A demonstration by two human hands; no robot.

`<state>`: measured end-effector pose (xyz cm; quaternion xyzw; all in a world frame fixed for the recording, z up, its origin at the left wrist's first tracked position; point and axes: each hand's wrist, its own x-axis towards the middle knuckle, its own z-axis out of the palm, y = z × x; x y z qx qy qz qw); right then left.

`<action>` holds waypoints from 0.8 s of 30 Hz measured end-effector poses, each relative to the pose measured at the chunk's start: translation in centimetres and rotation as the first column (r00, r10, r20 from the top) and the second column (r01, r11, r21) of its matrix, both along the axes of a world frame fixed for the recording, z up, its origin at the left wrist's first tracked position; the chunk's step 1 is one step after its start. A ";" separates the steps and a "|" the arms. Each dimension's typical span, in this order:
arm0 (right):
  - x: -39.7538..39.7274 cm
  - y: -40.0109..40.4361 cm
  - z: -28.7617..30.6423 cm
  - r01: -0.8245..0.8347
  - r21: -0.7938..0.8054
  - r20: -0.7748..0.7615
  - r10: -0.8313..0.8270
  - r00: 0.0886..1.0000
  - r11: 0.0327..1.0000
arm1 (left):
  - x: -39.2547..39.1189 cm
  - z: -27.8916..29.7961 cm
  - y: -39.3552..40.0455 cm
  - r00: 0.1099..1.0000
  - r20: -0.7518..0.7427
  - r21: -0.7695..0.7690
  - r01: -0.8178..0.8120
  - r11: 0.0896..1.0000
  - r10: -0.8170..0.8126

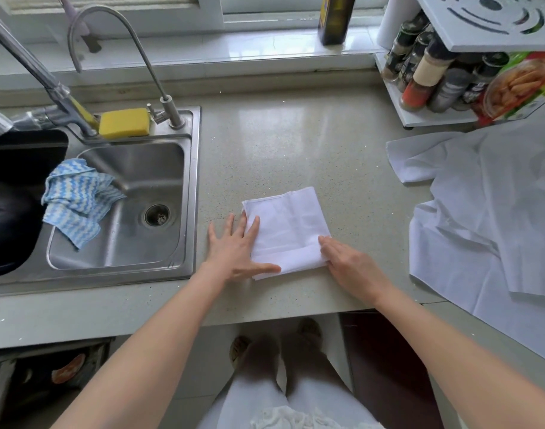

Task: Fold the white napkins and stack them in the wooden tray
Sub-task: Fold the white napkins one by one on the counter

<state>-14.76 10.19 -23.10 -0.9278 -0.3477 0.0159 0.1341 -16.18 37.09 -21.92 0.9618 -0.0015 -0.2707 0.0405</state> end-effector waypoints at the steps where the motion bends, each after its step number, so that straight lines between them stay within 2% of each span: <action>1: 0.1 -0.1 -0.1 -0.009 -0.009 0.002 0.009 1.000 1.000 | 0.1 0.1 -0.2 1.000 -0.011 0.012 0.006 1.000 -0.006; 10: 0.0 -1.0 1.3 -0.150 -0.137 0.052 0.158 0.986 0.979 | 0.8 1.6 -2.1 0.998 -0.045 0.111 -0.040 0.993 0.045; 13: -0.1 -1.3 1.6 -0.149 -0.172 0.083 0.165 0.983 0.974 | 1.9 2.4 -3.3 0.987 0.087 0.169 0.119 0.978 -0.135; 15: 0.3 -0.8 1.7 -0.153 -0.200 0.096 0.175 0.980 0.968 | 2.6 2.3 -3.8 0.967 0.086 0.110 0.230 0.967 -0.240; 16: 0.6 -0.2 1.8 -0.150 -0.202 0.099 0.172 0.980 0.968 | 2.9 2.2 -3.9 0.970 0.048 0.065 0.236 0.970 -0.239; 19: 2.3 2.5 1.4 -0.150 -0.086 0.119 0.159 0.980 0.985 | 3.3 1.9 -3.4 0.991 -0.065 -0.030 0.114 0.993 -0.116; 21: 3.4 4.0 0.7 -0.194 -0.100 -0.065 0.188 0.980 0.976 | 3.4 1.8 -3.2 0.992 -0.086 -0.026 0.091 0.996 -0.093; 23: 4.5 4.5 -0.9 -0.226 -0.180 -0.243 0.180 0.953 0.957 | 3.5 1.7 -3.2 0.991 -0.103 -0.037 0.083 0.996 -0.087; 24: 5.3 4.4 -1.8 -0.213 -0.211 -0.243 0.160 0.957 0.954 | 3.5 1.6 -3.2 0.991 -0.110 -0.043 0.075 0.996 -0.080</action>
